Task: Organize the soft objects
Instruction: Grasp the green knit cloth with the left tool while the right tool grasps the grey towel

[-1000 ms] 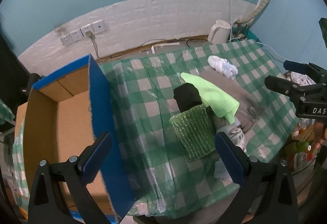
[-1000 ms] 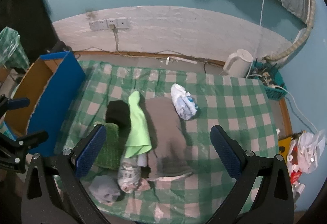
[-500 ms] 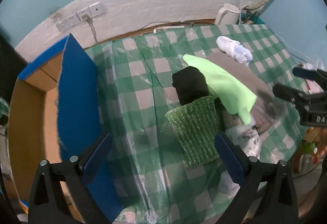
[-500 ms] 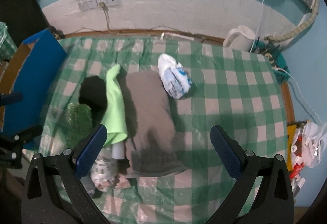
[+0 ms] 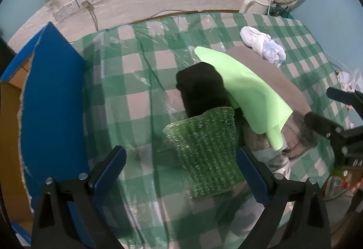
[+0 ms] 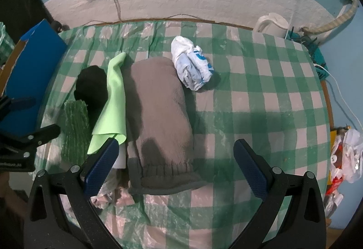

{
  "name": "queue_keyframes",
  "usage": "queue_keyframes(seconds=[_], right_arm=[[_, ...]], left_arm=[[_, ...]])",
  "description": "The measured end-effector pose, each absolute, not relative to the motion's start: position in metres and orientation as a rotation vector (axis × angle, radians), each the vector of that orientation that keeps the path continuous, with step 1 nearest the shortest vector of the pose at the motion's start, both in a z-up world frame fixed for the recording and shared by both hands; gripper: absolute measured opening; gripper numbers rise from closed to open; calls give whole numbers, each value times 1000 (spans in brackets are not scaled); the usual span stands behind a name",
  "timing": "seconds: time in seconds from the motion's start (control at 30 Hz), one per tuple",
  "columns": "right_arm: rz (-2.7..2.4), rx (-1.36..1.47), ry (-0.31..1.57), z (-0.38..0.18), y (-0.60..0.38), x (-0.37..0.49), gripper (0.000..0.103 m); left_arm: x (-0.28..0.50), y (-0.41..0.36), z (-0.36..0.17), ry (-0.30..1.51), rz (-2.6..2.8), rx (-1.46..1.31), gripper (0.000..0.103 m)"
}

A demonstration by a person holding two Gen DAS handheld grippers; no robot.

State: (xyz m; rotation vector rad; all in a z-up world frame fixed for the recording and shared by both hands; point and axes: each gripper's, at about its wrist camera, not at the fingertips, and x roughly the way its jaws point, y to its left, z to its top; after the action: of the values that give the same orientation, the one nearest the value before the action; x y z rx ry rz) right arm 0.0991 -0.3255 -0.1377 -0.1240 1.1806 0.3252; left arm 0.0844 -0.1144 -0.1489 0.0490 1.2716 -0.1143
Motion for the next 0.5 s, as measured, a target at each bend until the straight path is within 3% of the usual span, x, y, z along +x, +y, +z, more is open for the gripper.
queue_keyframes(seconds=[0.4, 0.5], right_arm=[[339, -239, 1236, -166, -314, 99, 101], [357, -250, 1248, -174, -312, 99, 93]], left_arm=[[101, -126, -182, 1355, -86, 68, 98], [103, -128, -189, 1374, -83, 84, 98]])
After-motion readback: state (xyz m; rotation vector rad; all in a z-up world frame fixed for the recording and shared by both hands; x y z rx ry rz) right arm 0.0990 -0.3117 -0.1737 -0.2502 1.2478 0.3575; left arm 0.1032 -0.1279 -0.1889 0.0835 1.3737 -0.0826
